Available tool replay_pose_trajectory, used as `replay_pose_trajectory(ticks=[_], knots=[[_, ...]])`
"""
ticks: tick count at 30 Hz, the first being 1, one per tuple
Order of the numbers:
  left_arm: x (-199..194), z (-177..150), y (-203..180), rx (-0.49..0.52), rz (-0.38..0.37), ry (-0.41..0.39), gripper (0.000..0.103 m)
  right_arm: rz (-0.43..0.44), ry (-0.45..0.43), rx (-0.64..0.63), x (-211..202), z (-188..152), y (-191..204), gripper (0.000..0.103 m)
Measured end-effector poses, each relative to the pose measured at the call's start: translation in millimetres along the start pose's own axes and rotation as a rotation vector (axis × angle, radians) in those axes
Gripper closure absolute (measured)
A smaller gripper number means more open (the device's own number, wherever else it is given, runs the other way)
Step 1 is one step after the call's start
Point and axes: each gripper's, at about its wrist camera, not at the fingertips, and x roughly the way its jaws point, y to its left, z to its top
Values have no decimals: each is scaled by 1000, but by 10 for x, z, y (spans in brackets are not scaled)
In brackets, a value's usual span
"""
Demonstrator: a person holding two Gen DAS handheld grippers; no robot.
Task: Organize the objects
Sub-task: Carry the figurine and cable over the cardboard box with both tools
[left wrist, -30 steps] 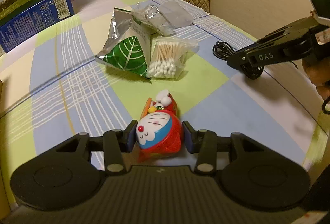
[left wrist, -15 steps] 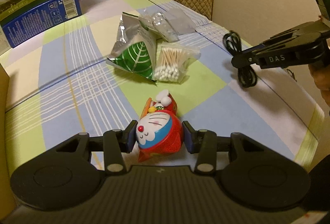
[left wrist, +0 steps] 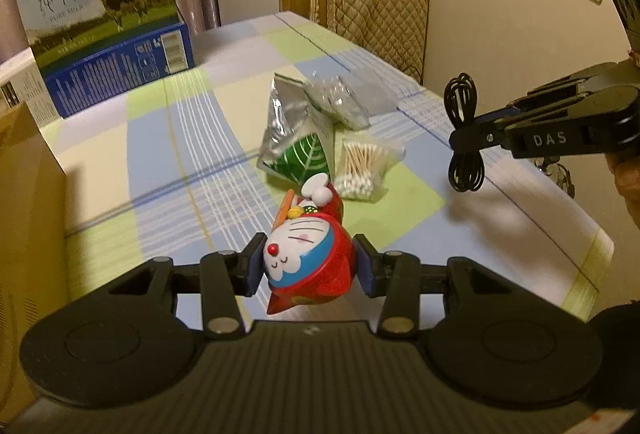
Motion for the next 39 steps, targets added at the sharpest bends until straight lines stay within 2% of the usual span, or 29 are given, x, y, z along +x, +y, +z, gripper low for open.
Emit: replay_pose_trajectory(ticks=[11,20,33,39], knots=[[-565,190,351,-16,64,-53,63,85,-56,-72,-262,338,612,92],[-1087,178,796,-49,147,-70,63,171,-88,-142,-335,618,1231,92],[-1785,-97,1803,-119,292,-50,63,313,-90,-228,-104,1068,2333,92],[-1948,-247,2232,-136,340,-19,63,379,-73,-254,108,1228,2821,92]])
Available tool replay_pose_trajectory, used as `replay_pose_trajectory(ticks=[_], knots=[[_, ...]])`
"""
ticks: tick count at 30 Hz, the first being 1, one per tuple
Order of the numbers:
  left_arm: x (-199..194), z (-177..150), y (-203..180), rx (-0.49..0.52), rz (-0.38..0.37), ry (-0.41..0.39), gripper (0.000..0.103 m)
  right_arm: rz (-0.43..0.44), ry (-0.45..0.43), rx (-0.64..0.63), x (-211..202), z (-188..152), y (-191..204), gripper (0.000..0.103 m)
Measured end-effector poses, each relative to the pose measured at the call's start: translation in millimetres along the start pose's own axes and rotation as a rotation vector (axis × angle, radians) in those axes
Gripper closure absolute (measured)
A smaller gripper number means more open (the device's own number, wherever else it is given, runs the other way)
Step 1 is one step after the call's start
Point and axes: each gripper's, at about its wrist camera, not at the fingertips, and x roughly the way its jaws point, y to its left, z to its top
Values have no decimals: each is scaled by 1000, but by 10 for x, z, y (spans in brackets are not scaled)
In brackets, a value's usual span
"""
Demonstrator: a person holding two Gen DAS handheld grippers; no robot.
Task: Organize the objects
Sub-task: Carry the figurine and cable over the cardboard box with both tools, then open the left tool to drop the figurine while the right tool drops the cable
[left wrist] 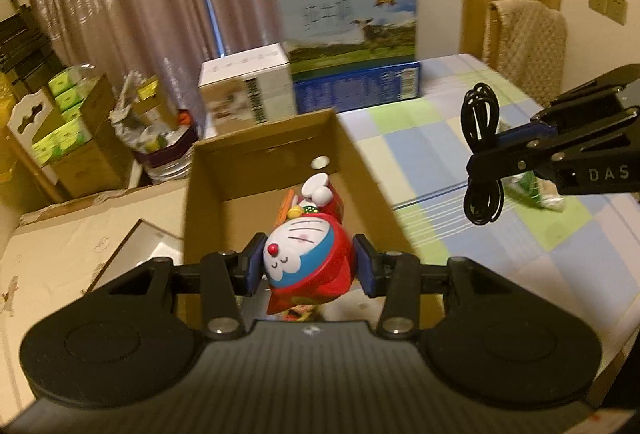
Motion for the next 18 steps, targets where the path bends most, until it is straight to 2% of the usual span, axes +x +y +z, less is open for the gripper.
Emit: replay_pose_trajectory(ticks=[9,18], knots=[[300,-131,455,-42,18,40,63,48,66,14,612,80,133,92],[677,-241,602,-70,-1,75,63,41,110,-9,988,12,118,92]])
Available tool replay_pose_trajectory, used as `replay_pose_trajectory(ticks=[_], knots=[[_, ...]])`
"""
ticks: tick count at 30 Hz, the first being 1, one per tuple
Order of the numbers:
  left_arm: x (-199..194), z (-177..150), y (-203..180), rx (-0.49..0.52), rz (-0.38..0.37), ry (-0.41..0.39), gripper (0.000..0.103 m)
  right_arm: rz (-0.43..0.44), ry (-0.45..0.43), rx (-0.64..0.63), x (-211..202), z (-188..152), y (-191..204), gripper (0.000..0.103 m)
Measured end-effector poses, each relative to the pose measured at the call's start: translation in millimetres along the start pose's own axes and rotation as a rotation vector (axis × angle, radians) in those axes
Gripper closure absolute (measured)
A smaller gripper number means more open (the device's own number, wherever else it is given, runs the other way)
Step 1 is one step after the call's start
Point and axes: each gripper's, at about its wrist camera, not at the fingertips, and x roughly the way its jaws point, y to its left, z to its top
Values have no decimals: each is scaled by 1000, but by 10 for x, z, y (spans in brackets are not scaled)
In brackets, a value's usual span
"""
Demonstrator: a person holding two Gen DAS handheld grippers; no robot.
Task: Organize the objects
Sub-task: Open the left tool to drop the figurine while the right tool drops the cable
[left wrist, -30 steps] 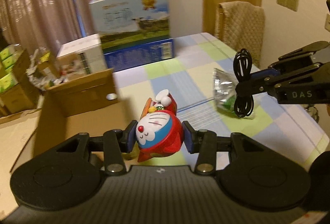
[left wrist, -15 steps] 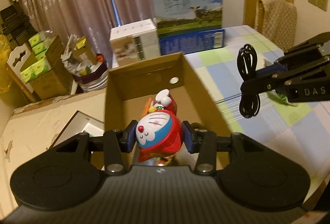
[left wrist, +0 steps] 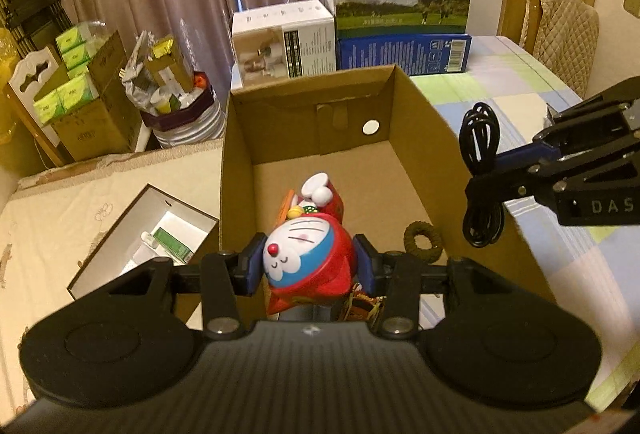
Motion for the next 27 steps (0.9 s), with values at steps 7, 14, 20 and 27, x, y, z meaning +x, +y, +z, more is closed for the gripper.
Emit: replay_pose_trajectory(ticks=[7,14,20,27], knots=[[224,-32,-2,-5,-9,22,63,-7,20,10,162,-34,-66,92],[278,-33,-27,-4,7,-3,51,-11,32,8,221,-45,-87,92],[207,13,6,-4,24,-21,51,-16,28,13,221,-37,-101,92],[151,0,25,-14,33,-27,51,-22,-3,39,201,-8,-148,89]])
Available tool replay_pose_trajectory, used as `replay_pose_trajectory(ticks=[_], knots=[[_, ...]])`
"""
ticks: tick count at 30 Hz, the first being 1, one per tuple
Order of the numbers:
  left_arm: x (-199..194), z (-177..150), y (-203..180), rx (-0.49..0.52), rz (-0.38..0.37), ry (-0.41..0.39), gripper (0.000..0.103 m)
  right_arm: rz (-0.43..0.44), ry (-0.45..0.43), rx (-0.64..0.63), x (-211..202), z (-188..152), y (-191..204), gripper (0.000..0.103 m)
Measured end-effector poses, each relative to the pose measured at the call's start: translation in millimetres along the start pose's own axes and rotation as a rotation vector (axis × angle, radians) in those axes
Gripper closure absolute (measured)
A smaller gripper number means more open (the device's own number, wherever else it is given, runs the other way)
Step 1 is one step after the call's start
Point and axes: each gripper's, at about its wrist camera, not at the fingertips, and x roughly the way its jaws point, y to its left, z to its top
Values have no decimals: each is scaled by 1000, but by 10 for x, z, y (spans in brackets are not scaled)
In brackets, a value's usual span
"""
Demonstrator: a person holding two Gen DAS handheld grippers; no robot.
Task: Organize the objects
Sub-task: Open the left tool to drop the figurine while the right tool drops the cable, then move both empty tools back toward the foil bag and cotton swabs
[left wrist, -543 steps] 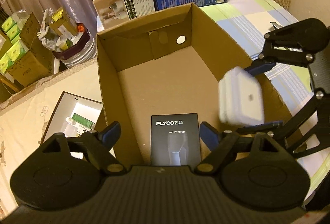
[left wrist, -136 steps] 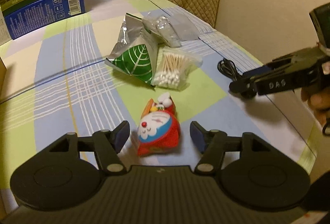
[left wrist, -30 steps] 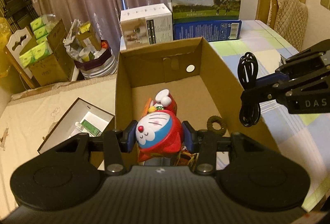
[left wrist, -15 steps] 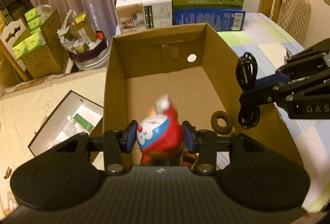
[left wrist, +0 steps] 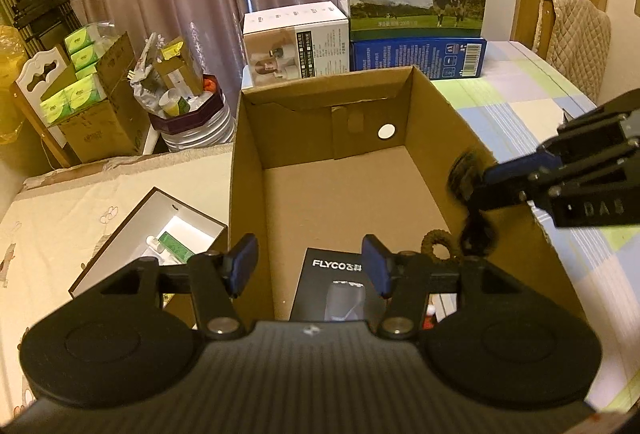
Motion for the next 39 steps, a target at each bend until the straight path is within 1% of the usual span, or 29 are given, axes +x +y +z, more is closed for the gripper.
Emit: replay_pose_trajectory(ticks=[1,3,6,14,19,22,23,26,28,30,33,39], knots=[[-3,-1,0,-1,2,0,51,3,-10,6,-18,8,-9,88],[-17,-12,7,-7,2,-1,51,5,-28,16,-52,21,-29,81],[-45,-37,11,-13,7,-1,51,0,-44,27,-111,37,-53,78],[-201,-106,-14,-40,14,-9,48,-3,-58,22,-295,9,-19,77],[-392,-126,-78,-64,14,-28,46,-6,-79,30,-528,-59,30,76],[-520,-125,-149,-75,10,-40,42,-18,-94,34,-699,-128,41,74],[-564,-124,-176,-78,8,-45,39,-24,-97,36,-752,-154,39,73],[-708,-112,-298,-79,-3,-65,35,-46,-115,58,-946,-247,3,69],[-792,-98,-402,-73,-14,-78,33,-62,-128,76,-1088,-317,-46,64],[-863,-83,-512,-70,-26,-93,28,-77,-137,89,-1224,-393,-91,58],[-969,-48,-720,-61,-56,-119,26,-107,-156,112,-1443,-521,-181,52],[-1117,39,-1182,-23,-110,-155,17,-167,-184,161,-1884,-812,-403,46]])
